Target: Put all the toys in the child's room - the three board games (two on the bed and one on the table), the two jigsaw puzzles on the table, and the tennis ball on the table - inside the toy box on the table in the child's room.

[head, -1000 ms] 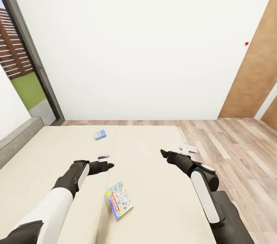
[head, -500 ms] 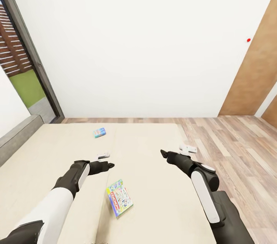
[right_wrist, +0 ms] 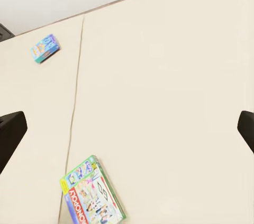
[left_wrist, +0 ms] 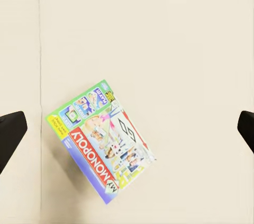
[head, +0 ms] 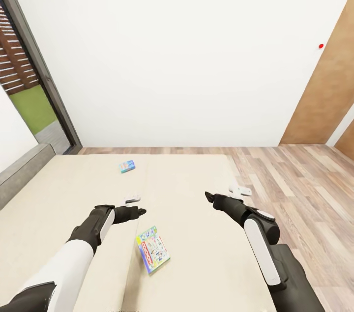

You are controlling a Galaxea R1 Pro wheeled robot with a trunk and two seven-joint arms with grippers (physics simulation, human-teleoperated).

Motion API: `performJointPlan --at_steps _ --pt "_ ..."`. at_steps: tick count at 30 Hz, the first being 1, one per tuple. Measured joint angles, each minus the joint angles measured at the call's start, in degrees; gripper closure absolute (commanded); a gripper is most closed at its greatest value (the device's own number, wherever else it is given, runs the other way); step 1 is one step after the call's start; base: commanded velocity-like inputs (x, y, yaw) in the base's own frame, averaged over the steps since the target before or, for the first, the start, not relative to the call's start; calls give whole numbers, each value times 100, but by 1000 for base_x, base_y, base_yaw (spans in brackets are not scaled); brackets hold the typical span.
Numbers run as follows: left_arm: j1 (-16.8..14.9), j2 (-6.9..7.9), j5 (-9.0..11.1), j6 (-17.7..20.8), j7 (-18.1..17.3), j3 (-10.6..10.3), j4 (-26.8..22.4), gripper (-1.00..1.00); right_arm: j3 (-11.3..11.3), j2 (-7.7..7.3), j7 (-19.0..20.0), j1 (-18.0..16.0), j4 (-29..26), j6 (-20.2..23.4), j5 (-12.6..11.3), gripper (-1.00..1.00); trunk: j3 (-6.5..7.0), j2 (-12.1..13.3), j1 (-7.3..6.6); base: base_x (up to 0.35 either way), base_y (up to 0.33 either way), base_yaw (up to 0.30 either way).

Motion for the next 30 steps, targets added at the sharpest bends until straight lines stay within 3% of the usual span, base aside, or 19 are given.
performJointPlan --at_steps 30 --pt "0 9 8 30 -17 -6 -8 -100 0 15 0 0 17 52 -30 -100 -284 -1 0 0 0 0"
